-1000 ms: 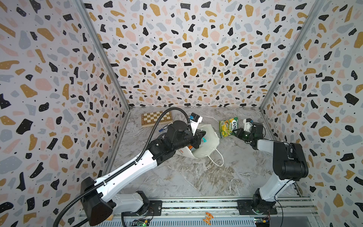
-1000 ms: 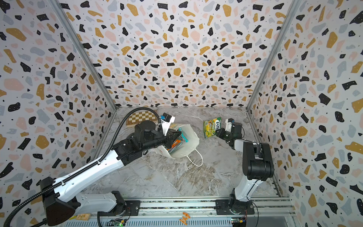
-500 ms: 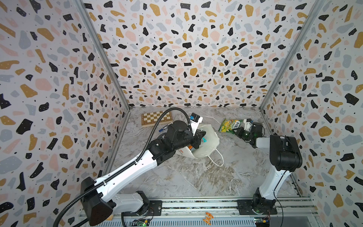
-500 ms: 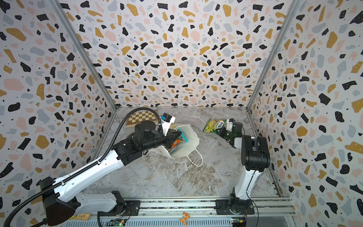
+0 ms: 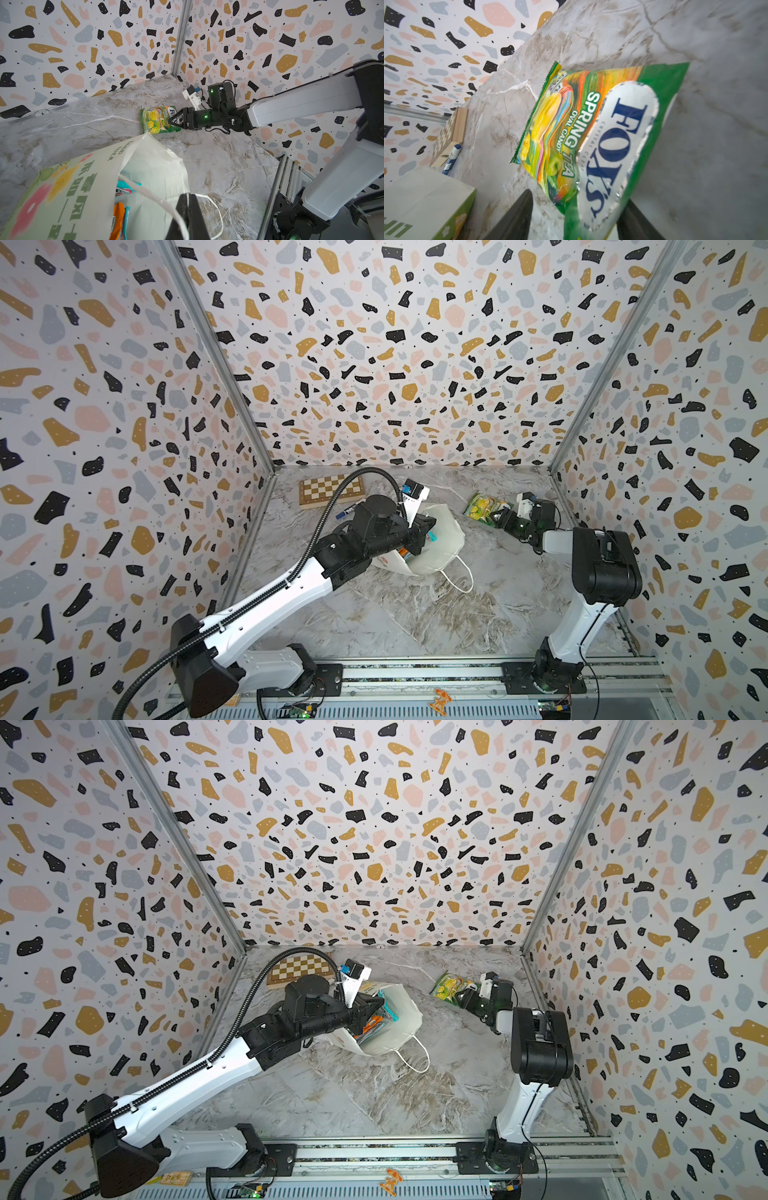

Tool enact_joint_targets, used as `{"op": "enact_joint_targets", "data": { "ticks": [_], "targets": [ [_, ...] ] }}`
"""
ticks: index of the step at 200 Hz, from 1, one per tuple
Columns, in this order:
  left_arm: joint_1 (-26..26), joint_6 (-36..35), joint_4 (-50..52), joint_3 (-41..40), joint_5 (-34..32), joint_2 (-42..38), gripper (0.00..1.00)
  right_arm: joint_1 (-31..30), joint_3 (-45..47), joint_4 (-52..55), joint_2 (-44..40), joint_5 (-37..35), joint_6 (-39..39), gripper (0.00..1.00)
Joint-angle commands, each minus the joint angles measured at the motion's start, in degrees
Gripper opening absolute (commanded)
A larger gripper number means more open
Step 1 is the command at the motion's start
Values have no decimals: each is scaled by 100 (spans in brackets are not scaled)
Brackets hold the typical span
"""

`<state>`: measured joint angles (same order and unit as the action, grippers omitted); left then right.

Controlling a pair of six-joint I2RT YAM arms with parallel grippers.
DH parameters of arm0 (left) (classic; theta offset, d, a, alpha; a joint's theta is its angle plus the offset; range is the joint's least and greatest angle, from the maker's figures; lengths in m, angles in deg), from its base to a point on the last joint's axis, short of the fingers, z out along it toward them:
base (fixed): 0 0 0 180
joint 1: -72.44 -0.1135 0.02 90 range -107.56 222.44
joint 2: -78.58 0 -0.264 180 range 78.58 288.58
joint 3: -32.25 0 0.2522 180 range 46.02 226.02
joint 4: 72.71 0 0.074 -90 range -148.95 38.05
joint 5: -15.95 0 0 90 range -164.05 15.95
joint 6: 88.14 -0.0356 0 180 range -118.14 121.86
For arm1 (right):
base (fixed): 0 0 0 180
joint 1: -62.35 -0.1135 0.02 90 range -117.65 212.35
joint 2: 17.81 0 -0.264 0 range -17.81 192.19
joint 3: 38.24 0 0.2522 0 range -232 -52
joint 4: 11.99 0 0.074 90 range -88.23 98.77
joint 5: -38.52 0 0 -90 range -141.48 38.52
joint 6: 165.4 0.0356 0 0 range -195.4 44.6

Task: Take the snacks out of the paper bag
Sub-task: Place the snack at the top-right of the table, then pick up the snack from the paper bag.

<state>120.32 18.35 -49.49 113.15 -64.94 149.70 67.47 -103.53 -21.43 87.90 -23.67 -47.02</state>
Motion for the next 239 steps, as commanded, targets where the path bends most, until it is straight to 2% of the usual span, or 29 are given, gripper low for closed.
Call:
{"op": "enact_joint_targets", "data": {
  "ticks": [1, 23, 75, 124, 184, 239],
  "targets": [
    [42, -55, -195, 115, 108, -142, 0, 13, 177, 227, -687, -694, -266, 67],
    [46, -38, -206, 98, 113, -146, 0, 6, 475, 230, -1219, -864, -443, 68],
    [44, 14, -325, 81, 217, -116, 0, -127, 1218, 21, -3000, -83, -789, 67],
    [63, 129, -450, 77, 307, -111, 0, -1096, 1062, 554, -4138, 605, -1423, 66],
    [69, 265, -609, 71, 289, -106, 0, -2520, 984, 795, -4637, 842, -2158, 66],
    [71, 336, -691, 132, 222, -97, 0, -3510, 901, 1244, -4222, 594, -2880, 63]
  ]
}}
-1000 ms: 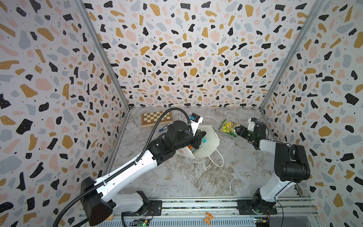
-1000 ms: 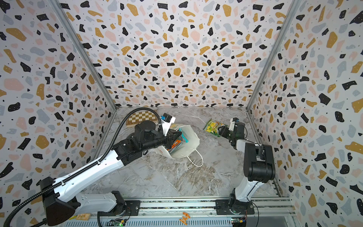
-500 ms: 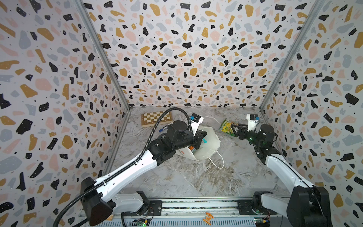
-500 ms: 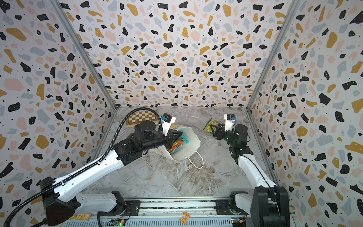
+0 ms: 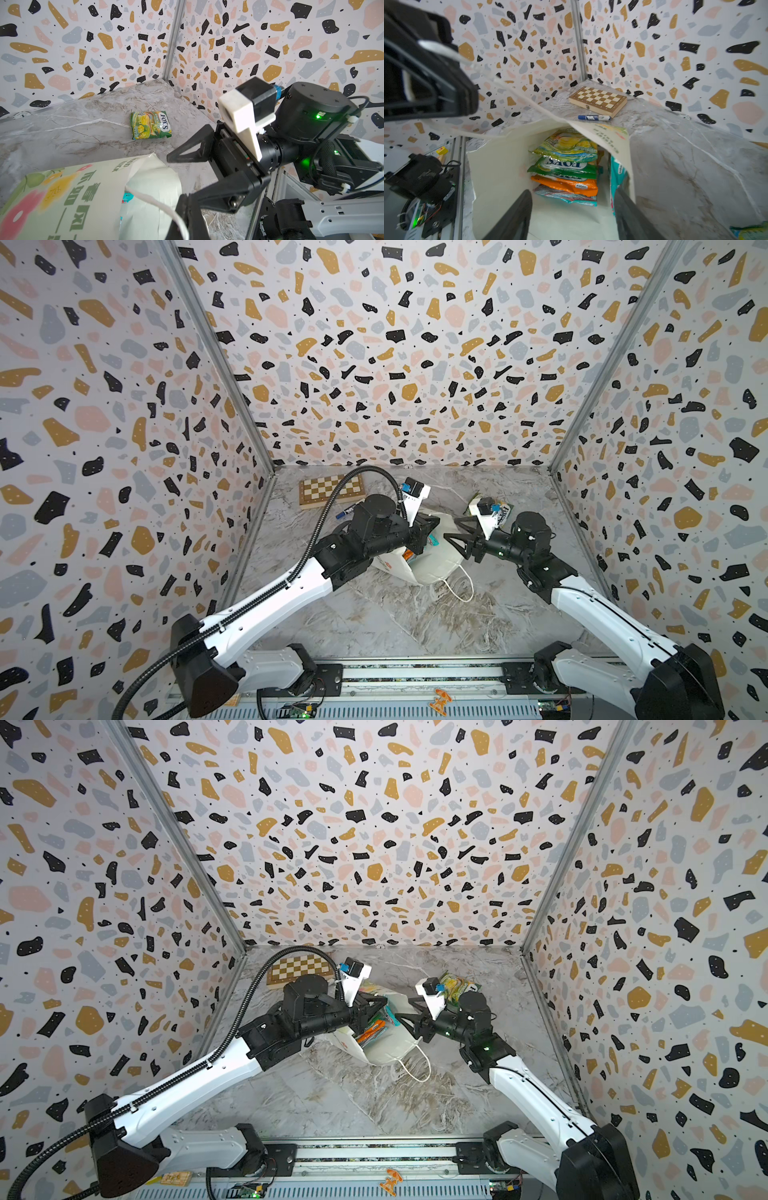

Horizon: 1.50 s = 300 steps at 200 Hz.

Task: Take the snacks out of the paper bag
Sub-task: Pick up the snack from the paper bag.

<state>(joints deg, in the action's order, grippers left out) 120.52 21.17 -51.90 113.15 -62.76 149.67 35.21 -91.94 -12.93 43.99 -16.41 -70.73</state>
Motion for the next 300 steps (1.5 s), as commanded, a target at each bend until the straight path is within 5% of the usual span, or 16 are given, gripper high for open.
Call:
{"op": "enact_joint_targets", "data": {
  "ticks": [1, 91, 185, 300],
  "targets": [
    [48, 55, -450, 132, 0, -100, 0, -292, -258, 409, 172, -136, -523, 63],
    [53, 22, -427, 210, -40, -113, 0, -1003, -399, 852, 1036, -1301, -1142, 59],
    [46, -6, -380, 264, 84, -78, 0, -1520, -778, 696, 1947, -3987, -884, 56],
    [49, -49, -301, 285, 145, -60, 0, -1529, -1126, 301, 2803, -4718, -365, 48]
  ]
}}
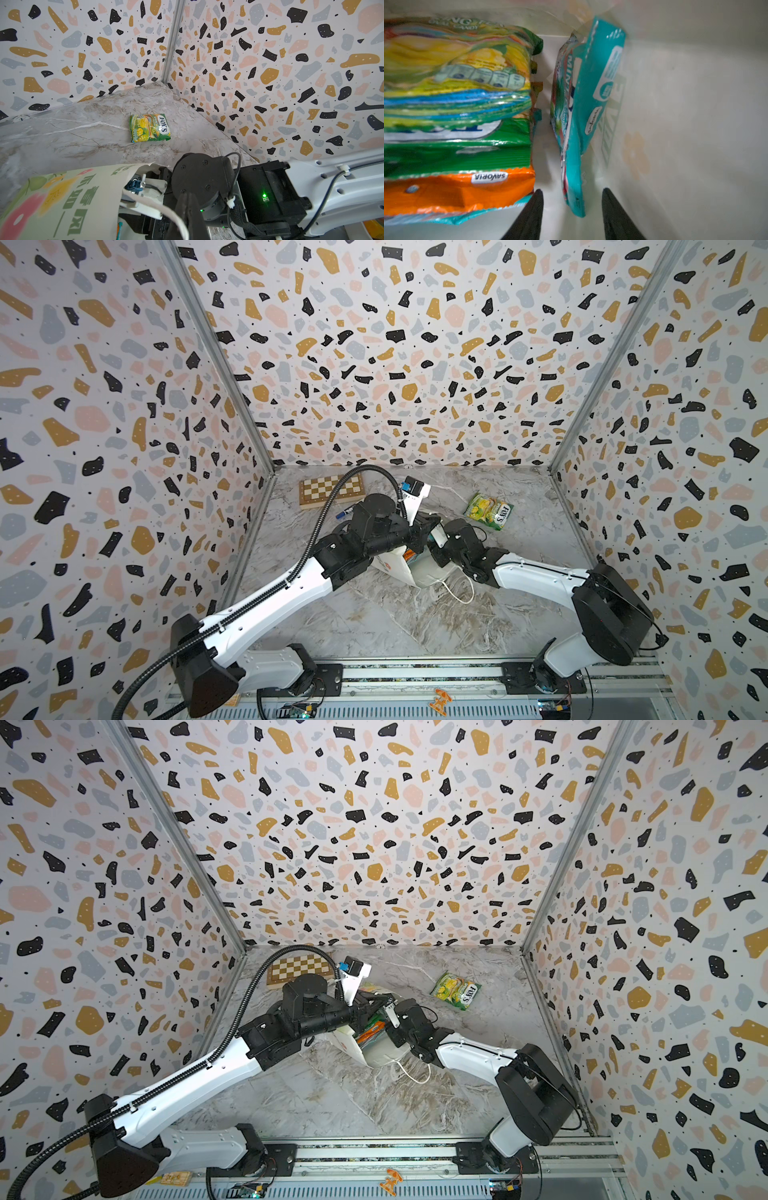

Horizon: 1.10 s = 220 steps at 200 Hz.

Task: Take the snacks out of the paper bag
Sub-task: Pick up the snack from the paper bag.

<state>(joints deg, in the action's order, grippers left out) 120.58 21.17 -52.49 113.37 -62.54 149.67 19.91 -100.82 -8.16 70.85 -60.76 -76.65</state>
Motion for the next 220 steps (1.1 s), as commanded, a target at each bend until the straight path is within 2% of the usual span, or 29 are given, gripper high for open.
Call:
{"op": "enact_joint_targets", "data": {
  "ticks": [1, 126, 144, 173, 195, 220],
  "targets": [
    [40, -45, -242, 266, 124, -65, 0, 0, -245, -175, 125, -280, 229, 48],
    [53, -138, -116, 314, 115, -77, 0, 72, -1041, 139, 1277, -415, -56, 49],
    [53, -156, -101, 318, 98, -94, 0, 128, -1143, 189, 1373, -319, -92, 42],
    [47, -178, -72, 314, 47, -95, 0, 165, -1183, 176, 1354, -150, -192, 17],
    [53, -190, -57, 304, -19, -96, 0, 165, -1086, 95, 1201, -37, -265, 2],
    [53, -172, -57, 276, -99, -86, 0, 165, -792, -132, 845, 209, -310, 0]
  ]
}}
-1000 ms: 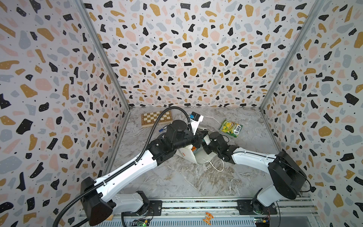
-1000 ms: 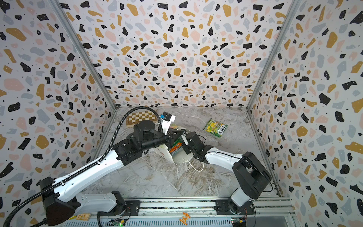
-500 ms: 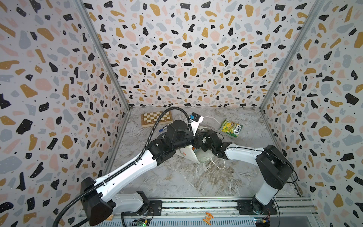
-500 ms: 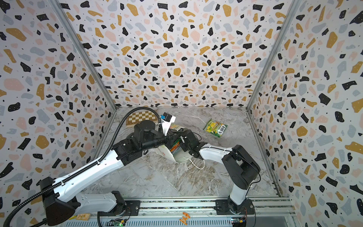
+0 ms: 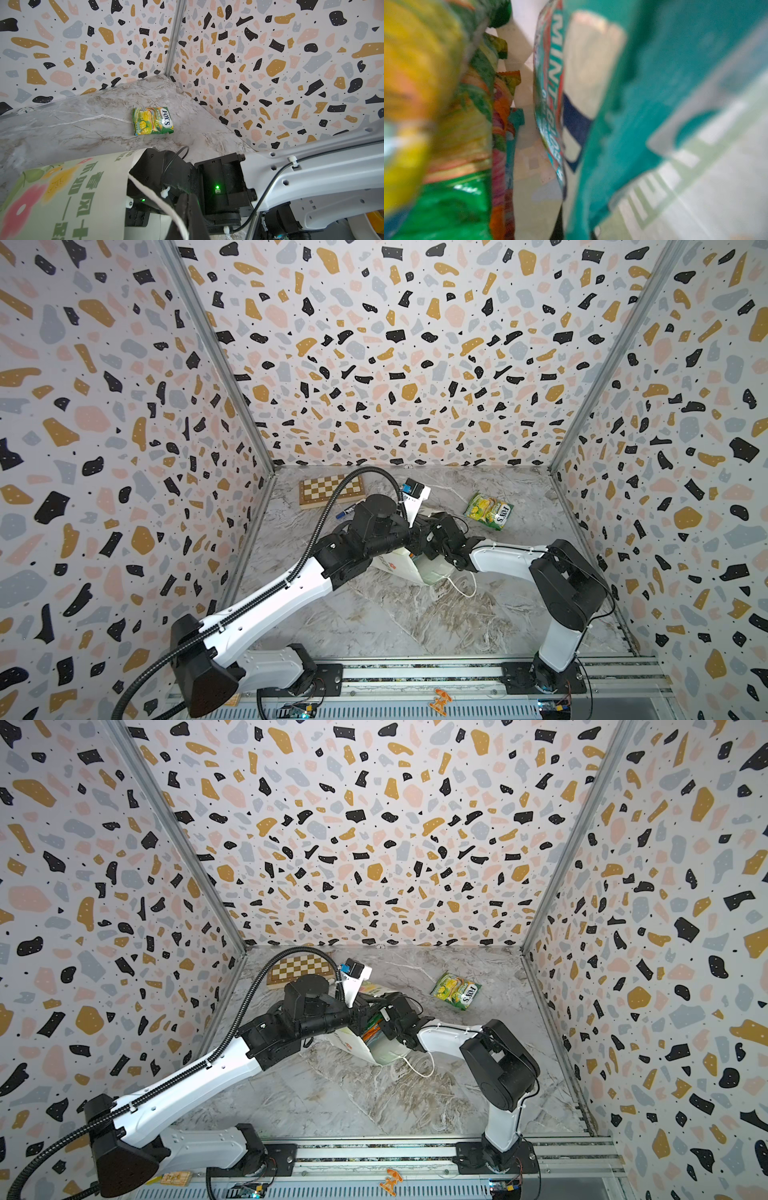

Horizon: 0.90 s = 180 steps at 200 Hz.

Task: Take the snacks out of the paper bag
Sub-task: Pick up the snack from the paper bag.

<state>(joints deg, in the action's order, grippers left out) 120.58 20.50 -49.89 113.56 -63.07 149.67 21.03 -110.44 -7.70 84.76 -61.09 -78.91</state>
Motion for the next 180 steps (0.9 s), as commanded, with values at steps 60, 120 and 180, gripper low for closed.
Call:
{"op": "enact_joint_targets", "data": {
  "ticks": [60, 120, 180],
  "targets": [
    [54, -31, -378, 191, -259, -51, 0, 52, 723, -375, -1369, 477, 12, 0],
    [50, 66, -384, 116, -588, -65, 0, 54, 1159, -337, -2128, 598, 114, 0],
    [55, 173, -448, 82, -624, -60, 0, 54, 1487, 43, -3257, 596, 284, 0]
  ]
}}
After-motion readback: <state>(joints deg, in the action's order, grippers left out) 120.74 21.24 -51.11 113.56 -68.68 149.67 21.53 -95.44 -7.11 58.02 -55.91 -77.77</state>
